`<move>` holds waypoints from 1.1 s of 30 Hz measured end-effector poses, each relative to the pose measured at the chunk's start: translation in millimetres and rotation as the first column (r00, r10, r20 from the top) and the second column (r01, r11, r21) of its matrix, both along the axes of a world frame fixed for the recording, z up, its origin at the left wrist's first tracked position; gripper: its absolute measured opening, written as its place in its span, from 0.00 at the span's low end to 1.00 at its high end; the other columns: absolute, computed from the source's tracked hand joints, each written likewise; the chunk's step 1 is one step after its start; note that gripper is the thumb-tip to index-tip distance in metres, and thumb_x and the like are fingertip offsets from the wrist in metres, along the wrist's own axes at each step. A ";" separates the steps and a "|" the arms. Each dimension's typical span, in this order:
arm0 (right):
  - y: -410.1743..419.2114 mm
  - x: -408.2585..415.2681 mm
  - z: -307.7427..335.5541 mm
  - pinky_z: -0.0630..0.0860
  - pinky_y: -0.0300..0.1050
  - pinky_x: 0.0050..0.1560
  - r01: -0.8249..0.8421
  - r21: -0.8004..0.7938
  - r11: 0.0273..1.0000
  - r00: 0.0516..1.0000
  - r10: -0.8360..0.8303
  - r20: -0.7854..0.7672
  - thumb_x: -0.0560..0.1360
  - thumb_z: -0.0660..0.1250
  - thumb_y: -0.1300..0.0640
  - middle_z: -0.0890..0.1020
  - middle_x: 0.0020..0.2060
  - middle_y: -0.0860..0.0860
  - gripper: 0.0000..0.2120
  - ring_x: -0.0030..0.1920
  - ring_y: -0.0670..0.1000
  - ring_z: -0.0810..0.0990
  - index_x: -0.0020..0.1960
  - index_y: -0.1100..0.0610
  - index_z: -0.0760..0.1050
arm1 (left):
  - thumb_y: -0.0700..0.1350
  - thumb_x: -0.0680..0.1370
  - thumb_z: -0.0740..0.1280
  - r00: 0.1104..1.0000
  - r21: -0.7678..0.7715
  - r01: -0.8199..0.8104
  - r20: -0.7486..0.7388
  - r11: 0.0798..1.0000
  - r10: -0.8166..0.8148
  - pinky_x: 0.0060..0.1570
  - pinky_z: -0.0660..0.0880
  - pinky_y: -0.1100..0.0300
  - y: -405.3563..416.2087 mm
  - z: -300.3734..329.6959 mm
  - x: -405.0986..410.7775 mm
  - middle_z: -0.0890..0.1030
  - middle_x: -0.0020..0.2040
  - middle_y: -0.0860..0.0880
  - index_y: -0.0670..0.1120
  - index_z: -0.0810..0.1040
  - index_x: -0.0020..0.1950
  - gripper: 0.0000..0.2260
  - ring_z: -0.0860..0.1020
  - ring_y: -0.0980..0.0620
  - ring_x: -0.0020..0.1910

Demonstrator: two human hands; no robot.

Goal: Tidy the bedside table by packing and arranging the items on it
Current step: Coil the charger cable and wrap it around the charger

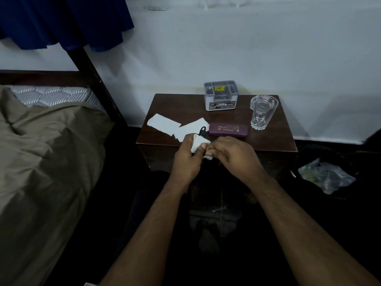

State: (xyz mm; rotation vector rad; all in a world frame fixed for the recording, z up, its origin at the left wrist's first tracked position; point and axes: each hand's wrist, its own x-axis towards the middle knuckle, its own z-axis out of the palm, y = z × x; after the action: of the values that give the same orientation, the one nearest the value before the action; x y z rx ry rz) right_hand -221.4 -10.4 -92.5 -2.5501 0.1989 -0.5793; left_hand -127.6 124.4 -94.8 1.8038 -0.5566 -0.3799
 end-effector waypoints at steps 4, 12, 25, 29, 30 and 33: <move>-5.8 -2.0 5.5 0.78 0.51 0.43 0.072 0.130 0.989 0.987 -0.089 0.131 0.76 0.67 0.42 0.80 0.43 0.44 0.13 0.43 0.47 0.80 0.47 0.50 0.81 | 0.47 0.85 0.63 0.950 -0.084 0.140 -0.268 0.987 -0.157 0.41 0.76 0.59 2.1 8.6 -3.8 0.81 0.48 0.50 0.45 0.76 0.60 0.08 0.79 0.54 0.44; -3.3 -2.9 11.2 0.78 0.41 0.46 -0.011 0.685 0.729 0.974 -0.148 0.173 0.75 0.75 0.61 0.85 0.41 0.54 0.02 0.42 0.46 0.83 0.44 0.58 0.83 | 0.52 0.82 0.66 0.932 -0.168 0.271 -0.199 0.948 -0.302 0.37 0.76 0.56 5.7 13.2 -15.0 0.82 0.45 0.46 0.40 0.75 0.59 0.16 0.81 0.49 0.39; 8.9 3.7 12.9 0.81 0.44 0.34 -0.115 0.937 0.329 0.972 -0.160 0.175 0.81 0.66 0.61 0.85 0.36 0.51 0.06 0.33 0.51 0.83 0.47 0.58 0.80 | 0.50 0.83 0.64 0.884 -0.387 0.224 -0.306 0.895 -0.354 0.29 0.70 0.58 5.8 24.9 -20.6 0.77 0.36 0.38 0.44 0.80 0.48 0.12 0.72 0.47 0.26; 16.0 7.9 4.3 0.82 0.51 0.39 -0.074 0.937 0.342 0.985 -0.122 0.122 0.79 0.65 0.66 0.84 0.36 0.52 0.04 0.35 0.52 0.83 0.47 0.61 0.77 | 0.54 0.85 0.61 0.912 -0.324 0.170 -0.307 0.931 -0.273 0.24 0.65 0.60 4.5 23.0 -23.7 0.71 0.29 0.45 0.46 0.79 0.49 0.14 0.68 0.54 0.22; 18.0 9.0 2.0 0.82 0.57 0.41 -0.067 0.922 0.382 0.988 -0.102 0.114 0.78 0.66 0.67 0.84 0.36 0.55 0.02 0.36 0.55 0.83 0.48 0.63 0.78 | 0.54 0.84 0.60 0.919 -0.301 0.143 -0.314 0.943 -0.239 0.23 0.65 0.61 4.0 23.0 -22.9 0.70 0.28 0.46 0.46 0.78 0.51 0.14 0.67 0.55 0.22; 24.9 13.5 1.3 0.80 0.54 0.36 -0.013 0.876 0.482 0.992 -0.101 0.071 0.79 0.67 0.66 0.83 0.31 0.57 0.06 0.33 0.59 0.83 0.45 0.61 0.82 | 0.55 0.84 0.61 0.930 -0.309 0.100 -0.309 0.946 -0.199 0.24 0.68 0.61 4.8 24.4 -21.6 0.71 0.31 0.48 0.45 0.75 0.55 0.13 0.68 0.56 0.25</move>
State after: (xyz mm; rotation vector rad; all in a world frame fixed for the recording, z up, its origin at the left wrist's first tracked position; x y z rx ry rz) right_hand -207.9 14.5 -91.2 -1.4784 0.4039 -0.4585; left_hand -149.1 129.2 -70.4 1.3789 -0.4817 -0.6648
